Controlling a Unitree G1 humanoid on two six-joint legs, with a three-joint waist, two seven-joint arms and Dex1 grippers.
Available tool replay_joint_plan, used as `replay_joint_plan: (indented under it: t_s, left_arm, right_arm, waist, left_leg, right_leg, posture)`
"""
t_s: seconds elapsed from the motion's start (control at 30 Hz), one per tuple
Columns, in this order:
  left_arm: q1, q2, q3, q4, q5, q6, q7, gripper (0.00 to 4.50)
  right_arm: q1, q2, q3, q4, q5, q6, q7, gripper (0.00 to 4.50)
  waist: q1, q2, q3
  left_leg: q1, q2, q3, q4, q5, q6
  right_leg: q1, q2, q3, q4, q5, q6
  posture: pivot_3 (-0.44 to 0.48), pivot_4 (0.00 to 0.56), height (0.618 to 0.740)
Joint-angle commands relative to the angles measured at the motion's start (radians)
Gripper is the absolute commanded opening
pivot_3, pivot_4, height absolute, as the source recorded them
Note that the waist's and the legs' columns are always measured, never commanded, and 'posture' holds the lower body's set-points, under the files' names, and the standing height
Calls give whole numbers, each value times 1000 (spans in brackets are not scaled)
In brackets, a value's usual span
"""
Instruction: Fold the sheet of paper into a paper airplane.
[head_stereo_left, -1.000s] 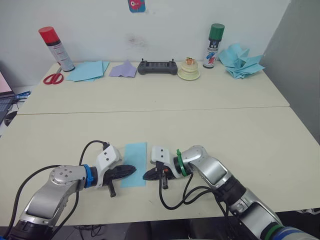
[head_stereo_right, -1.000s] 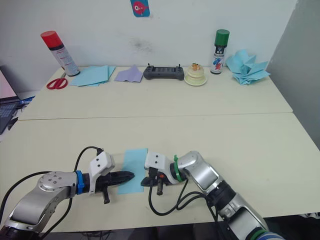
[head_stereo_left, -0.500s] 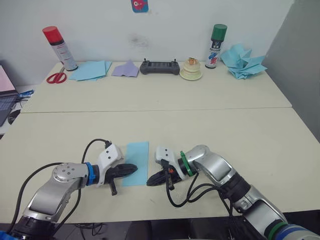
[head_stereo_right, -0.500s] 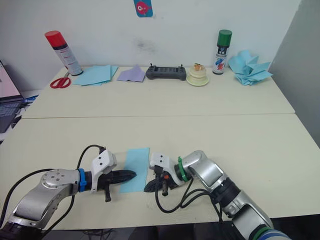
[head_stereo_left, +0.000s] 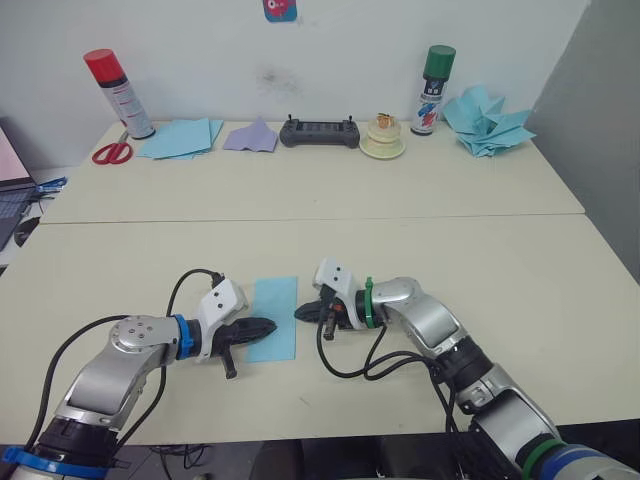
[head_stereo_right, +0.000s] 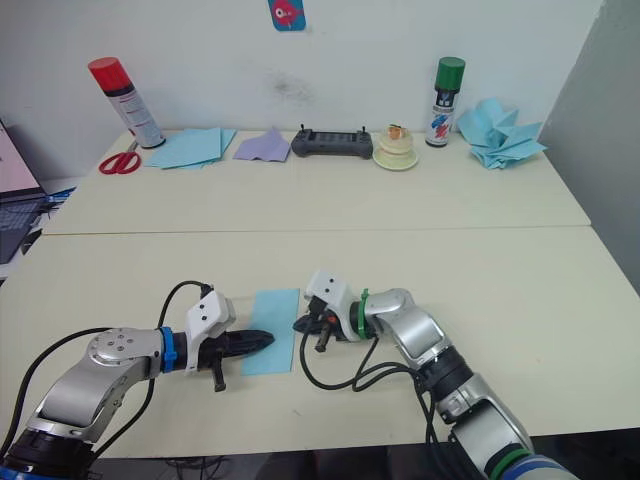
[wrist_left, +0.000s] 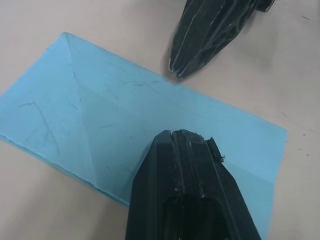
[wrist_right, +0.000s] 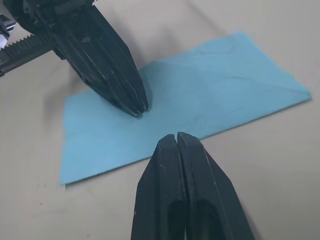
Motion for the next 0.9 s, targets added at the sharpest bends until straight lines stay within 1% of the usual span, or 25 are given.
replay_joint_plan:
  t_s: [0.03, 0.13, 0.23, 0.27, 0.37, 0.47, 0.53, 0.57, 0.6, 0.8, 0.9]
  left_arm:
    - [7, 4, 8, 19, 27, 10, 19, 0]
    - [8, 1, 24, 4, 12, 5, 12, 0]
    - [-2, 3, 78, -21, -50, 44, 0, 0]
    - [-4, 20, 101, -29, -72, 64, -14, 0]
    - [-27, 49, 187, -45, -152, 145, -25, 0]
    - [-44, 61, 237, -38, -180, 170, -16, 0]
    - [-42, 65, 244, -14, -154, 151, -5, 0]
    - [-34, 66, 241, -7, -140, 136, -4, 0]
    - [-26, 64, 237, -4, -130, 124, -2, 0]
    - [5, 24, 216, -23, -116, 97, 10, 0]
    - [15, 15, 192, -31, -107, 101, 11, 0]
  right_arm:
    - [-5, 8, 19, 4, -21, -41, -10, 29]
    - [-19, 10, 28, 40, -42, -50, -20, 29]
    - [-29, 4, 28, 70, -53, -59, -25, 29]
    - [-30, 3, 22, 73, -48, -61, -21, 29]
    - [-26, 9, -18, 58, -4, -70, -5, 29]
    - [-22, 18, -83, -2, 71, -66, 17, 29]
    - [-25, 12, -127, -55, 117, -38, 22, 29]
    - [-26, -1, -143, -82, 130, -25, 25, 29]
    - [-26, -19, -152, -108, 138, -11, 30, 29]
    - [-8, -118, -162, -225, 157, 46, 38, 29]
    - [2, -157, -143, -269, 146, 82, 30, 29]
  waist:
    - [0, 0, 1]
    - [-1, 0, 1]
    - [-7, -2, 2]
    - [-9, -4, 5]
    - [-11, -9, 9]
    - [-8, -9, 9]
    - [-7, -9, 9]
    - [-7, -9, 9]
    - [-7, -9, 9]
    - [-4, -9, 9]
    - [-5, -9, 9]
  left_leg:
    - [0, 0, 0, 0, 0, 0]
    - [0, 0, 0, 0, 0, 0]
    - [0, 1, -1, 0, 0, 0]
    - [0, 1, -1, 0, 0, 0]
    - [-1, 1, -3, 0, 0, 0]
    - [-9, 1, -6, 1, 0, 0]
    - [-19, 1, -7, 2, 0, 0]
    - [-21, 1, -8, 2, 0, 0]
    - [-21, 1, -8, 2, 0, 0]
    - [-31, 1, -11, 2, 0, -1]
    - [-32, 1, -12, 2, 0, -1]
  right_leg:
    - [0, 0, 0, 0, 0, 0]
    - [0, 0, 0, 0, 0, 0]
    - [0, 0, 0, 0, 0, 0]
    - [0, 1, 0, 1, 0, 0]
    - [-1, 1, -2, 1, 0, -1]
    - [-7, 1, -5, 1, -1, -1]
    - [-15, 1, -6, 1, 0, -1]
    - [-16, 0, -6, 1, 0, -2]
    - [-16, 0, -6, 1, 3, -6]
    - [-22, -1, -10, -2, 2, -7]
    - [-23, -1, -10, -1, 2, -7]
  posture:
    - [0, 150, 740]
    - [0, 150, 740]
    - [0, 150, 740]
    - [0, 150, 740]
    - [0, 150, 740]
    - [0, 150, 740]
    - [0, 150, 740]
    - [0, 150, 740]
    - [0, 150, 740]
    - [0, 150, 740]
    - [0, 150, 740]
